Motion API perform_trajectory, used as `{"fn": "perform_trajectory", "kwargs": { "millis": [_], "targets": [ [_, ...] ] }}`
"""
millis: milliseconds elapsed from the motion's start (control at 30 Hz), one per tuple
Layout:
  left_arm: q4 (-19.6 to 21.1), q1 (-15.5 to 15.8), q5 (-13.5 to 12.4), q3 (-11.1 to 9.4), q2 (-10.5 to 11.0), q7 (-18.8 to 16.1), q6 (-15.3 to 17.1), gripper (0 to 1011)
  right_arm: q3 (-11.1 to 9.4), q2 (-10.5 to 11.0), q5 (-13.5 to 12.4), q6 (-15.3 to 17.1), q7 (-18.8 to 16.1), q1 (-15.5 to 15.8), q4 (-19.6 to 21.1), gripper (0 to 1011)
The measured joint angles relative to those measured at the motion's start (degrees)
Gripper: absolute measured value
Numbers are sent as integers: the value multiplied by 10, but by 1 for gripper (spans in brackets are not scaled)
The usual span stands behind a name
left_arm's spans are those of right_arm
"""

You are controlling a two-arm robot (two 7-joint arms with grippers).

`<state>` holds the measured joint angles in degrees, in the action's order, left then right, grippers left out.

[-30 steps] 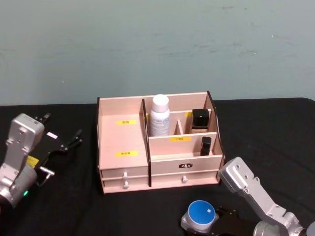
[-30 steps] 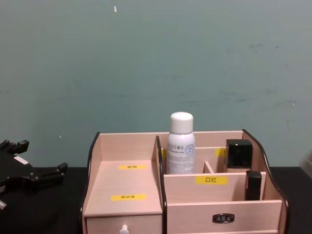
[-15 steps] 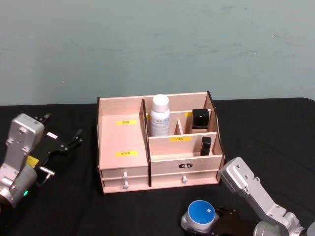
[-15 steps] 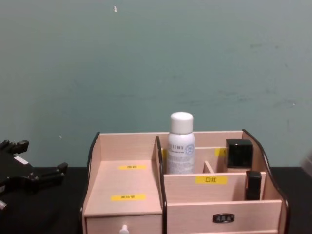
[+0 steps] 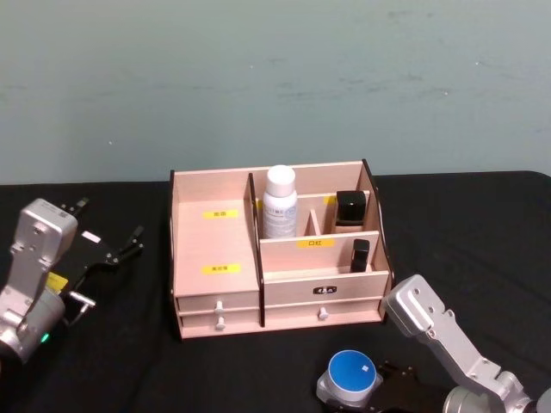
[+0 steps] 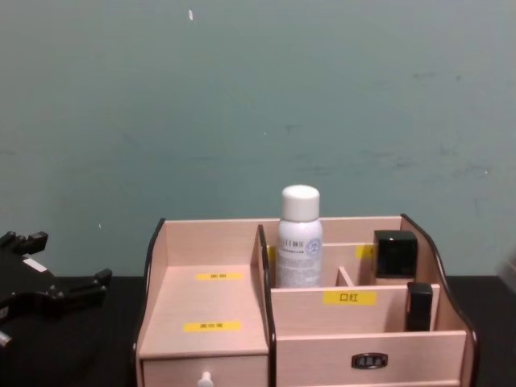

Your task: Pick up the facial cleanser and watermelon frost from the table and place them into the tiered storage box.

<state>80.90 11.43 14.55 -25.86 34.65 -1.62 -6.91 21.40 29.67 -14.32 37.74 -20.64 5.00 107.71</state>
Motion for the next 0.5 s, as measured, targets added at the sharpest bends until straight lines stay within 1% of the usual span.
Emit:
{"fn": "perform_trajectory", "kwargs": {
  "millis": [500],
  "targets": [
    [0, 0, 0, 0, 0, 0, 0, 1010, 0, 0, 0, 0, 0, 0, 0, 817]
  ]
}}
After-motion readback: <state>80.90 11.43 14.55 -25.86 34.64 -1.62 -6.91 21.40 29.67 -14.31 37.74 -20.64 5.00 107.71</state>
